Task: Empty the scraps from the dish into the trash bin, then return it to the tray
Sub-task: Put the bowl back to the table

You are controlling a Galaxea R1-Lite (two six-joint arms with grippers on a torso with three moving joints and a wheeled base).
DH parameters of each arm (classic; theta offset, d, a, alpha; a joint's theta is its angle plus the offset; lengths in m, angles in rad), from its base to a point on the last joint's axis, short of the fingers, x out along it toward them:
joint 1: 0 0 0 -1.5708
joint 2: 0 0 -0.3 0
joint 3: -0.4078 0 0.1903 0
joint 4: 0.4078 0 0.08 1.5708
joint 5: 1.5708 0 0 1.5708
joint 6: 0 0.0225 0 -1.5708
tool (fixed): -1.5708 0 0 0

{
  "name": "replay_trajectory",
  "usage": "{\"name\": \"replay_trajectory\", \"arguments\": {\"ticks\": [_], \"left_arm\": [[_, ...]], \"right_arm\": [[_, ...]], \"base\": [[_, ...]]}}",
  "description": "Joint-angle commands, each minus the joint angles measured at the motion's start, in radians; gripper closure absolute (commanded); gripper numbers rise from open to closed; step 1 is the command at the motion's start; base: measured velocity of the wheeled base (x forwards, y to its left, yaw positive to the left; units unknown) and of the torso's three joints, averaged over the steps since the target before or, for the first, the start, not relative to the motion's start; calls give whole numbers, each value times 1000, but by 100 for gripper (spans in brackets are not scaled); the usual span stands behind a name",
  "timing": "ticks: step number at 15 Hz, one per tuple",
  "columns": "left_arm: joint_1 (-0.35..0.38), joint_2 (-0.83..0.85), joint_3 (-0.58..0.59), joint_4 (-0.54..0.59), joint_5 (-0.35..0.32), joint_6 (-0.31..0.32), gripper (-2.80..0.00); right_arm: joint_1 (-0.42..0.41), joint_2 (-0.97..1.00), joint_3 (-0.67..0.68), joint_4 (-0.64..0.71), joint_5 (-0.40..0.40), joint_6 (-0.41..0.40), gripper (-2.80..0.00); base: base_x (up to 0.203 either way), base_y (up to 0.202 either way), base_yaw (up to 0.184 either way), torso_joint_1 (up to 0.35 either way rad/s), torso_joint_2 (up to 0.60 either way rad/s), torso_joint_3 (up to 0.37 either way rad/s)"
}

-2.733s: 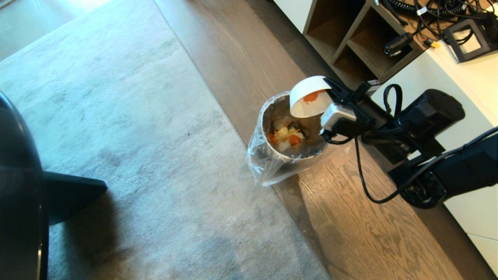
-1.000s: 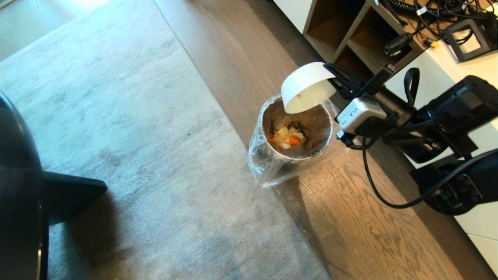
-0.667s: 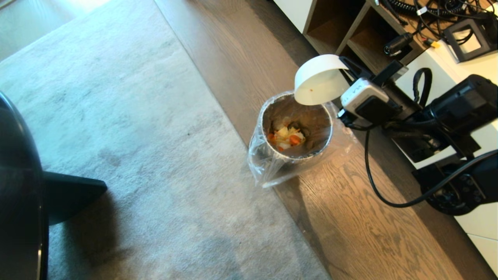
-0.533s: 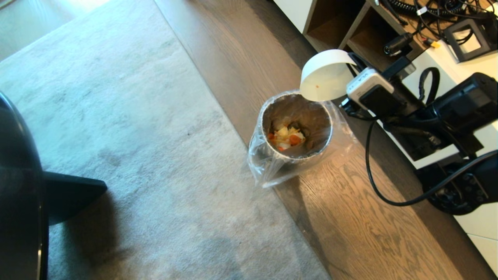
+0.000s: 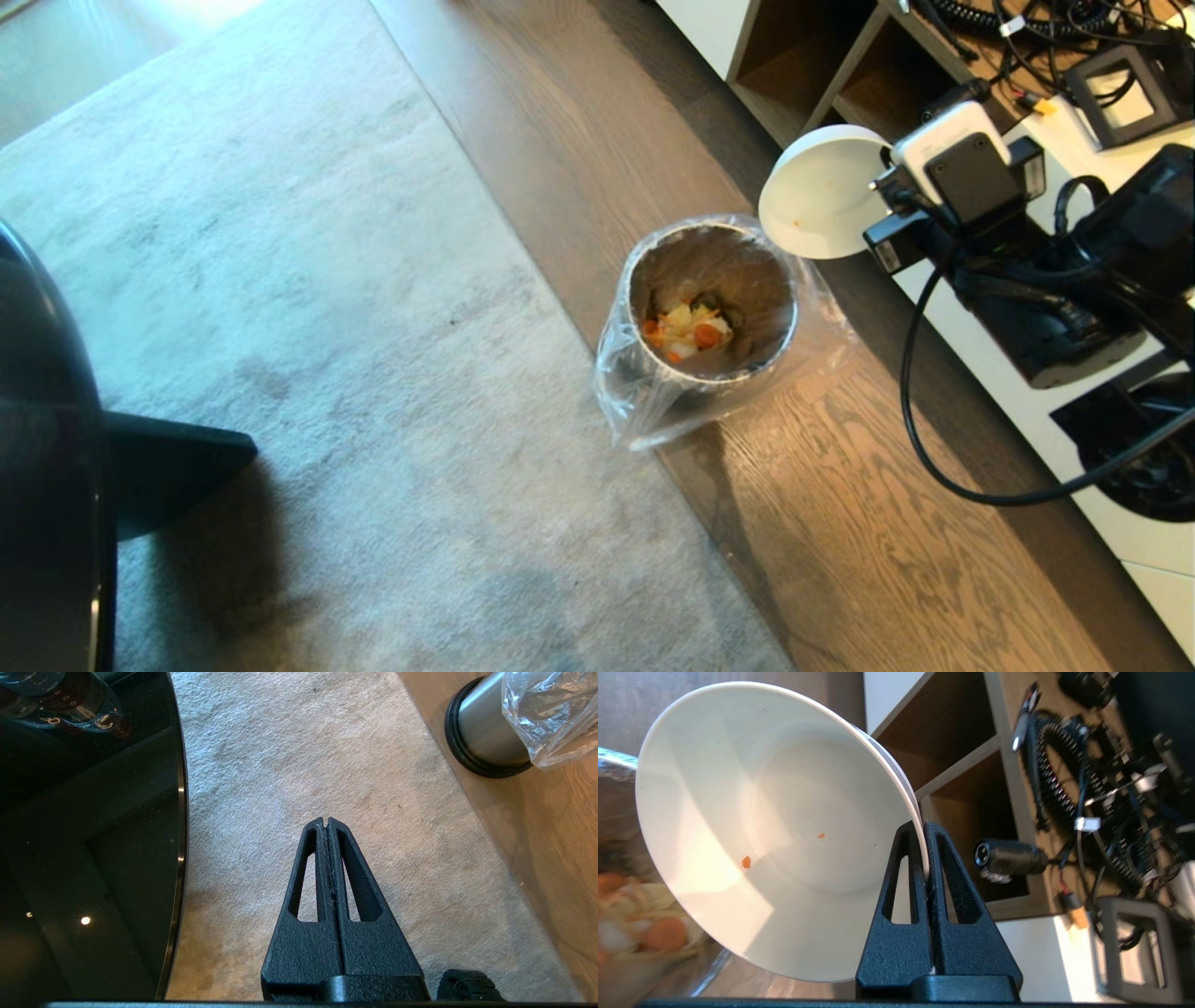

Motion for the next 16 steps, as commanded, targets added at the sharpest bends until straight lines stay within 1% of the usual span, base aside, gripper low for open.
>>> {"name": "replay_trajectory", "arguments": {"ticks": [1, 2, 5, 6, 8, 10, 12, 16], "left_arm": [[0, 0, 0, 0, 1, 0, 0], [0, 0, 0, 0, 1, 0, 0], [0, 0, 0, 0, 1, 0, 0], [0, 0, 0, 0, 1, 0, 0], [0, 0, 0, 0, 1, 0, 0], [0, 0, 0, 0, 1, 0, 0], [0, 0, 0, 0, 1, 0, 0], [0, 0, 0, 0, 1, 0, 0]], "right_arm": [[0, -103, 23, 103, -4, 60, 0], [0, -138, 29, 172, -4, 93, 0], [-1, -249, 59, 341, -5, 228, 0], [-2, -290, 93, 376, -5, 279, 0], [-15, -401, 217, 450, -11, 379, 0], [-45, -521, 316, 524, -17, 439, 0], [-101, -640, 381, 640, -19, 495, 0], [-136, -887, 469, 934, -21, 567, 0]], "base": [[0, 0, 0, 0, 0, 0], [0, 0, 0, 0, 0, 0], [0, 0, 0, 0, 0, 0], [0, 0, 0, 0, 0, 0], [0, 0, 0, 0, 0, 0], [0, 0, 0, 0, 0, 0], [0, 0, 0, 0, 0, 0], [0, 0, 0, 0, 0, 0]]}}
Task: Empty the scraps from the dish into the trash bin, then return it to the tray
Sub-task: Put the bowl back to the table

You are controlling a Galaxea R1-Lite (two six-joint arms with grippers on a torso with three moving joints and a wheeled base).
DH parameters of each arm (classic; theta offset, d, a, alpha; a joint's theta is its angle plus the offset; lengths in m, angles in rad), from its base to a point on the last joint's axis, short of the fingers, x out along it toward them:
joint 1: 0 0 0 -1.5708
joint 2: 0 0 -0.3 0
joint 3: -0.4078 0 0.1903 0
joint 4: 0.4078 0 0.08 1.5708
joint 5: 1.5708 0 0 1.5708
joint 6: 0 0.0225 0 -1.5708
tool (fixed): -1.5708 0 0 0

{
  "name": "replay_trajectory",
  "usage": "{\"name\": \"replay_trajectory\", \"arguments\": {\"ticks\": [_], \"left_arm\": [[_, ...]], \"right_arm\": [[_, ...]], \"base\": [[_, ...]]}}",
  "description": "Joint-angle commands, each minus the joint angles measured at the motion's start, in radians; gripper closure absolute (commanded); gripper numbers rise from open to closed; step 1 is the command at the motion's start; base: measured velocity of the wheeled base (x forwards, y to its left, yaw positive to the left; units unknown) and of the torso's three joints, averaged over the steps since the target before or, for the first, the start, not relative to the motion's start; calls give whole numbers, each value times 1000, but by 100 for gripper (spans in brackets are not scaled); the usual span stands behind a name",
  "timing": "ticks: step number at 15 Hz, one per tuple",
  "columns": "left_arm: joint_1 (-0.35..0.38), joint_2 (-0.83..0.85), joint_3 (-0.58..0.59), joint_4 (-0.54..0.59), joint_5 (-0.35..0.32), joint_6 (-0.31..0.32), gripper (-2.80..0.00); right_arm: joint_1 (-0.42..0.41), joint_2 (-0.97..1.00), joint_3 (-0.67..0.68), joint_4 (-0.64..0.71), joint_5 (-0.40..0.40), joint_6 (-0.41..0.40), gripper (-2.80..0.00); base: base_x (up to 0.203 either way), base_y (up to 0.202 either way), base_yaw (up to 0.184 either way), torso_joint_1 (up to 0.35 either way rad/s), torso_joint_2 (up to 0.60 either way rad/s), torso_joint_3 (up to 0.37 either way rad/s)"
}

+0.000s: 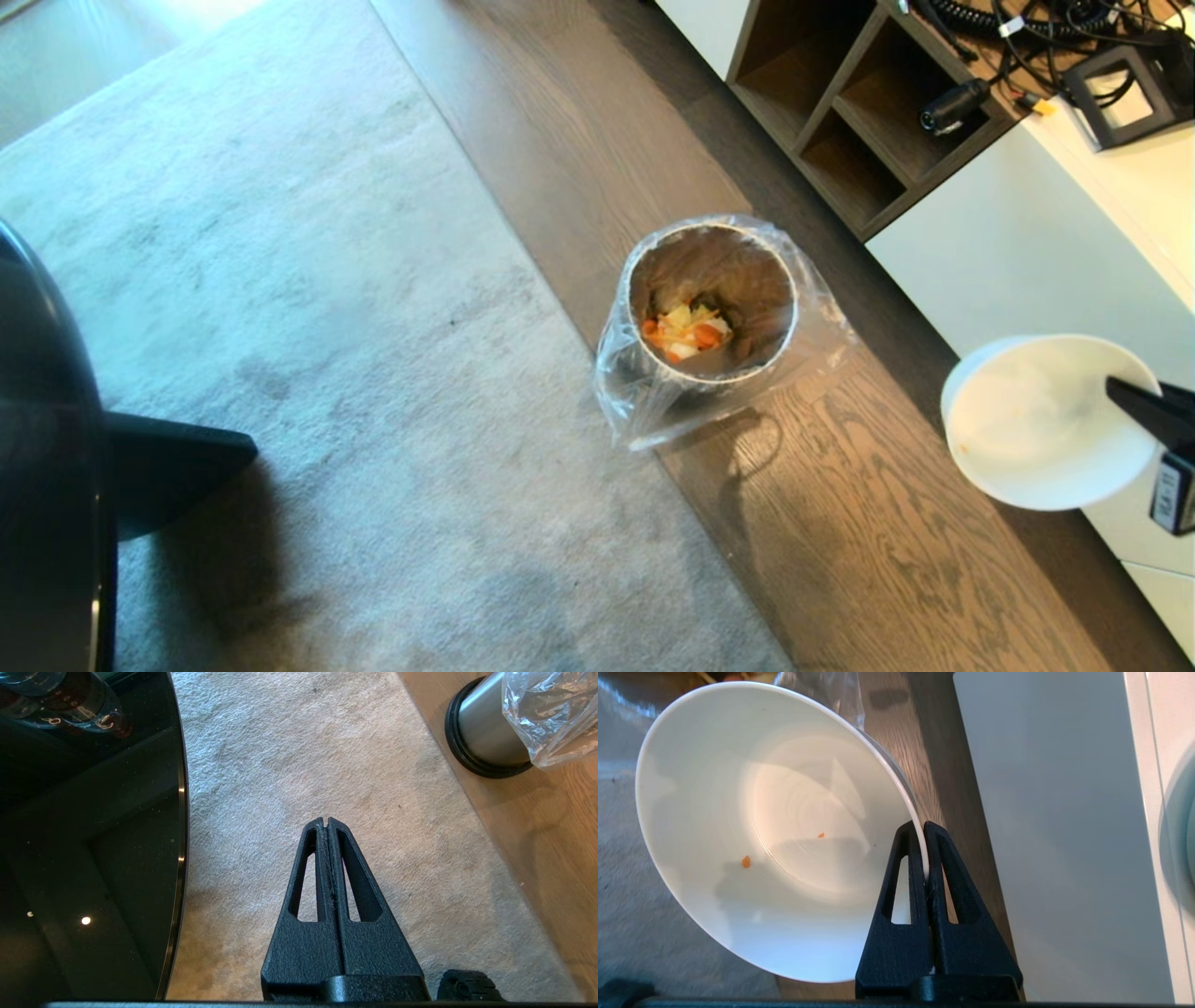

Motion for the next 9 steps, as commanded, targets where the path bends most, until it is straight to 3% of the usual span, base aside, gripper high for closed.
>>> {"name": "replay_trajectory", "arguments": {"ticks": [1, 3, 7, 9], "left_arm": [[0, 0, 0, 0, 0, 0, 0], [0, 0, 0, 0, 0, 0, 0], [0, 0, 0, 0, 0, 0, 0], [0, 0, 0, 0, 0, 0, 0]], "right_arm": [[-16, -195, 43, 180, 1, 34, 0], [-103, -226, 90, 230, 39, 81, 0], [-320, -364, 215, 248, 323, 161, 0], [-372, -481, 277, 283, 359, 167, 0]], "base": [[0, 0, 0, 0, 0, 0], [0, 0, 0, 0, 0, 0], [0, 0, 0, 0, 0, 0], [0, 0, 0, 0, 0, 0]]}}
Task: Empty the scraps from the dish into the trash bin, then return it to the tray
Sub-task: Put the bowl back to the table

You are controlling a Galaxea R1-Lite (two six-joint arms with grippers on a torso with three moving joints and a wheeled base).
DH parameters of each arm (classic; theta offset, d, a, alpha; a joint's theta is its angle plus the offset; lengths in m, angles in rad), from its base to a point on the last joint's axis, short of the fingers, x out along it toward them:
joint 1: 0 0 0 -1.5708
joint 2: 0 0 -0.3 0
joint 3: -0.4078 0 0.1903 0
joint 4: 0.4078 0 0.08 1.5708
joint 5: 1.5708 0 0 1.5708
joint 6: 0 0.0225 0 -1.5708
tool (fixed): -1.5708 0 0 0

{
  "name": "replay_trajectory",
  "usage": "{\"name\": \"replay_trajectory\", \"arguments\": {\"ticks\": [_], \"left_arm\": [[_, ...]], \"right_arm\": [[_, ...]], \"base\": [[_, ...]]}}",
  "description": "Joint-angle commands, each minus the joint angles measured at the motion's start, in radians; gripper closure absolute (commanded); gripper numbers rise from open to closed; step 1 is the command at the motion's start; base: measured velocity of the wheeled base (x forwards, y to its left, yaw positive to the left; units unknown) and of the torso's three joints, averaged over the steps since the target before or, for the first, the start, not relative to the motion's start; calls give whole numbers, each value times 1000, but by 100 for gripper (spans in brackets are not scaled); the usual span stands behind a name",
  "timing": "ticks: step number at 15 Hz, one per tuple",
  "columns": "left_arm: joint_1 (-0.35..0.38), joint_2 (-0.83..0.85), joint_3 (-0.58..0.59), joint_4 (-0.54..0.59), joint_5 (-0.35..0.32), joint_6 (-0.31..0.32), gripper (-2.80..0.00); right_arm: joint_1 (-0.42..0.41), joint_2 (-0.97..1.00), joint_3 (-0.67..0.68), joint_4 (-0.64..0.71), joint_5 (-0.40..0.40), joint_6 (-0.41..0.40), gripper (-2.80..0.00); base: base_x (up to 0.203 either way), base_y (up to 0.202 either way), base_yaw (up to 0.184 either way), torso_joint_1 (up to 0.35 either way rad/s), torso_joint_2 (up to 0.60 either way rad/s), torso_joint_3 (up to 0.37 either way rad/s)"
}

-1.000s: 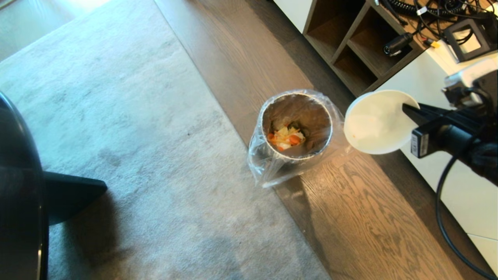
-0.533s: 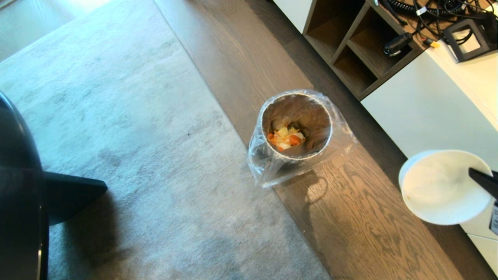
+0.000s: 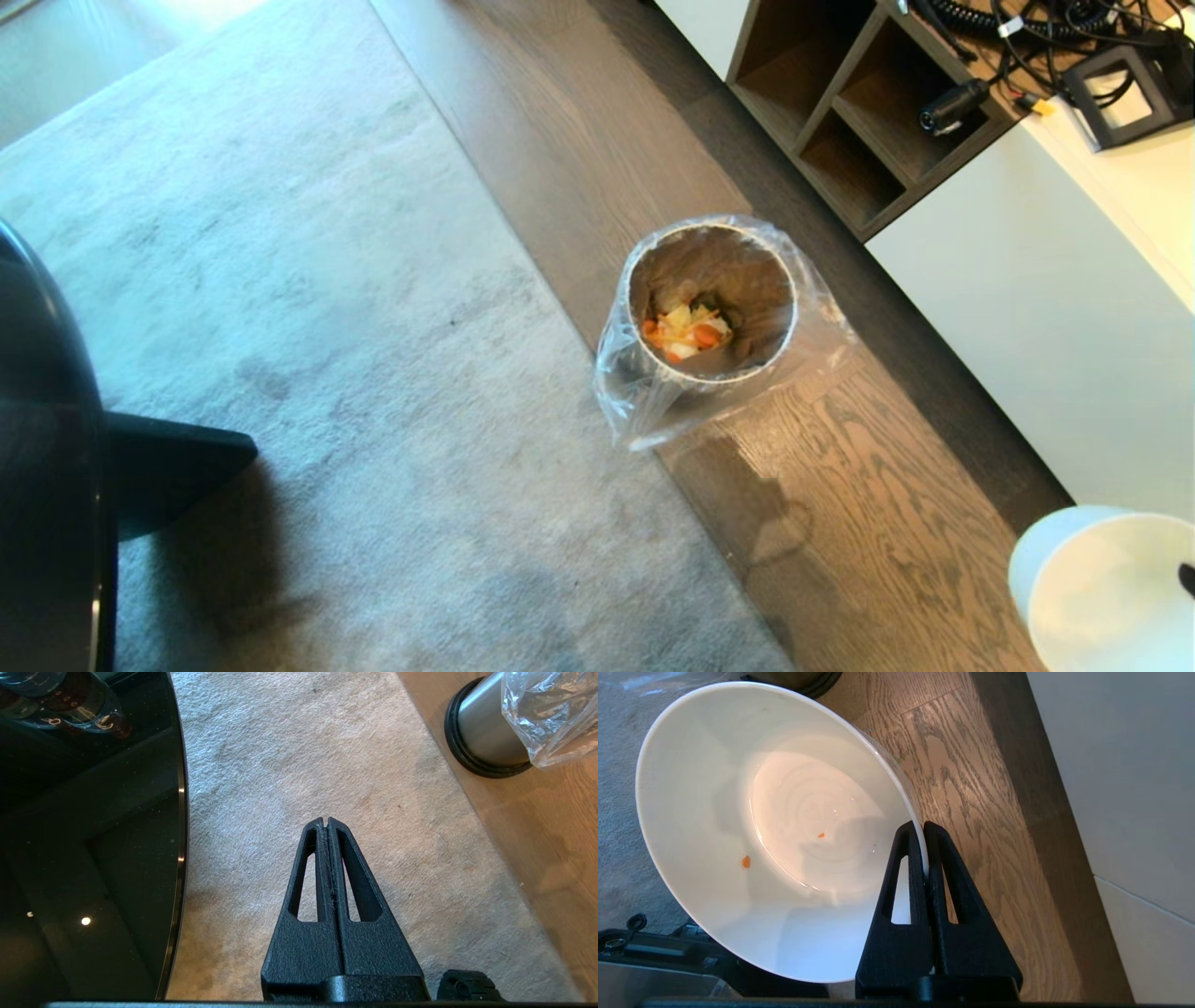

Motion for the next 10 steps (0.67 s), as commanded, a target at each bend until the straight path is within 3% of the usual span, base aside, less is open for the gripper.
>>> {"name": "replay_trajectory", "arguments": {"ticks": [1, 4, 6, 10], "left_arm": [[0, 0, 0, 0, 1, -1, 0], [0, 0, 0, -2, 1, -1, 0], [0, 0, 0, -2, 1, -1, 0], [0, 0, 0, -2, 1, -1, 0]], "right_arm": [[-58, -188, 62, 55, 24, 1, 0], [-77, -314, 106, 155, 22, -4, 0], [-78, -307, 182, 119, 19, -19, 0], [11, -394, 204, 144, -31, -7, 0]], "base": [[0, 0, 0, 0, 0, 0], [0, 0, 0, 0, 0, 0], [0, 0, 0, 0, 0, 0], [0, 0, 0, 0, 0, 0]]}}
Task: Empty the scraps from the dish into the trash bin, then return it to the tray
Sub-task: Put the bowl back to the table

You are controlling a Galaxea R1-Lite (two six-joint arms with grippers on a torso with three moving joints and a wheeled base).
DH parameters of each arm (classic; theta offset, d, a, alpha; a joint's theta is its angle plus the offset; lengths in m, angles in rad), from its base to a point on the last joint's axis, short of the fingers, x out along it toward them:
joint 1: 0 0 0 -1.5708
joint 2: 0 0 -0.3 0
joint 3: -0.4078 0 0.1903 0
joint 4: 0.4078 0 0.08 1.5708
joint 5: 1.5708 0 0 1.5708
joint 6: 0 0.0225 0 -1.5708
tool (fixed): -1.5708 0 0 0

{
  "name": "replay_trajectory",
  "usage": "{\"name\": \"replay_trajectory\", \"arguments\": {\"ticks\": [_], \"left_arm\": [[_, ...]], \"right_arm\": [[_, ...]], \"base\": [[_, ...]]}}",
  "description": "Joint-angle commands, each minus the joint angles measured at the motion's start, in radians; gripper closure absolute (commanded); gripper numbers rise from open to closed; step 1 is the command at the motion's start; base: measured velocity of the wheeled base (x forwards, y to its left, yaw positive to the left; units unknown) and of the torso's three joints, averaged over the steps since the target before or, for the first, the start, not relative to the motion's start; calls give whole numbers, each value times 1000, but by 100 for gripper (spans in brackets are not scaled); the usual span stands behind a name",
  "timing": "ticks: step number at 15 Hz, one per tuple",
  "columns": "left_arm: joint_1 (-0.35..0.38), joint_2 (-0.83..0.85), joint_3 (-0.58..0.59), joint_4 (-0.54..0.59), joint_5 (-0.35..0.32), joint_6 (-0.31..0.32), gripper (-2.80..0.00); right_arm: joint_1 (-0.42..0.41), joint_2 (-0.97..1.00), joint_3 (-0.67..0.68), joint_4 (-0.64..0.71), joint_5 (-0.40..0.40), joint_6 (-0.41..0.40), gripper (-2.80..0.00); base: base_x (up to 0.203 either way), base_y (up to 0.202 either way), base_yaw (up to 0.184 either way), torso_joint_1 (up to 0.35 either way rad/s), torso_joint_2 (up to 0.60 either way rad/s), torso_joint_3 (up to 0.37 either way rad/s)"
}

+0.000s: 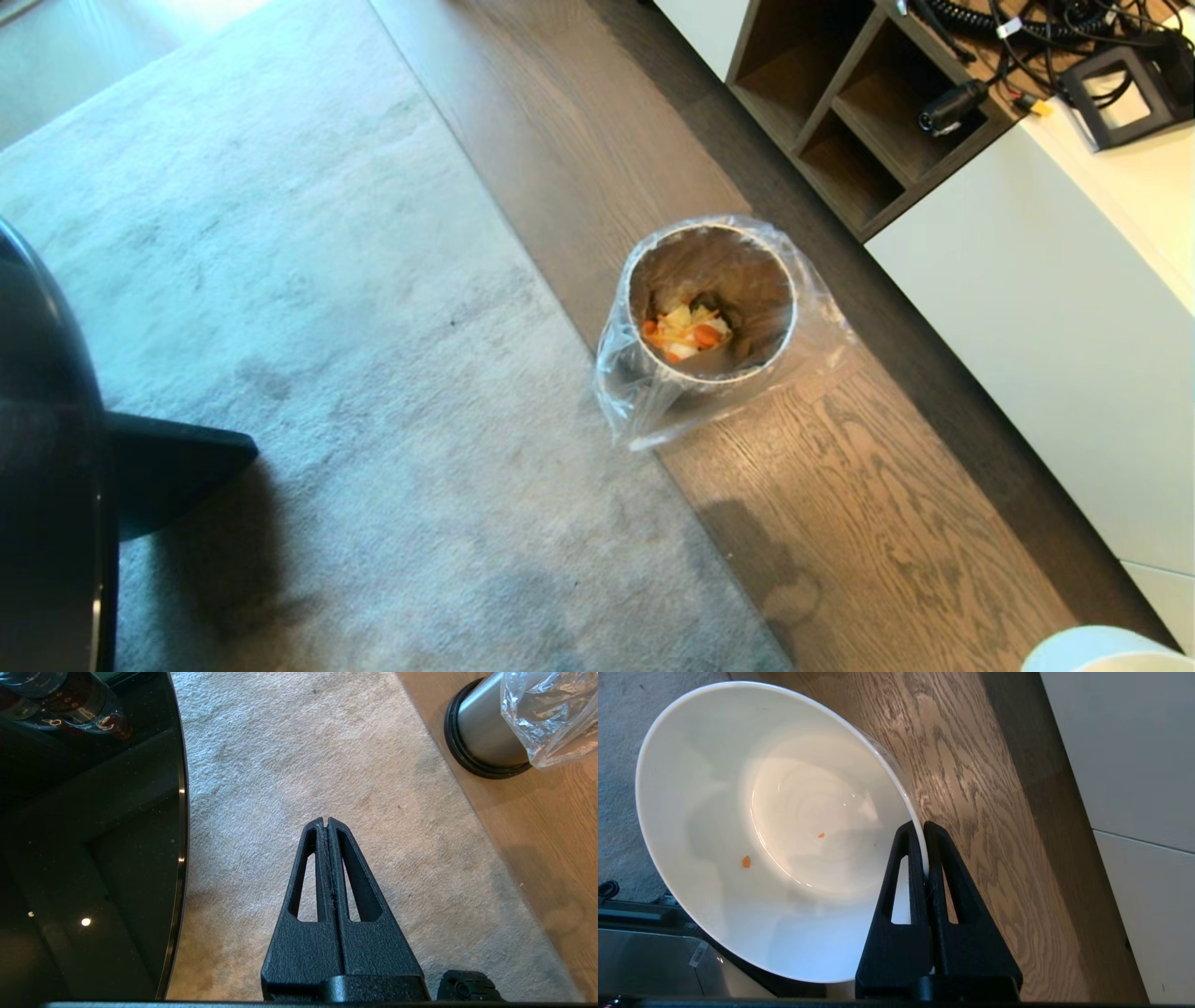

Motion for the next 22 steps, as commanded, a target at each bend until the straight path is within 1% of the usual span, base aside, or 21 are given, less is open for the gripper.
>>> {"name": "replay_trajectory", "arguments": {"ticks": [1, 4, 7, 8, 22], "left_arm": [[0, 0, 0, -1, 1, -1, 0], [0, 0, 0, 0, 1, -1, 0], [0, 0, 0, -1, 1, -1, 0], [0, 0, 0, -1, 1, -1, 0], [0, 0, 0, -1, 1, -1, 0]], "right_arm": [[38, -121, 5, 36, -10, 11, 0], [52, -260, 6, 48, -15, 20, 0], [54, -262, 7, 47, -18, 66, 0], [54, -262, 7, 47, -18, 70, 0], [54, -262, 7, 47, -18, 70, 0]], "base": [[0, 0, 0, 0, 0, 0], [0, 0, 0, 0, 0, 0], [0, 0, 0, 0, 0, 0], [0, 0, 0, 0, 0, 0], [0, 0, 0, 0, 0, 0]]}}
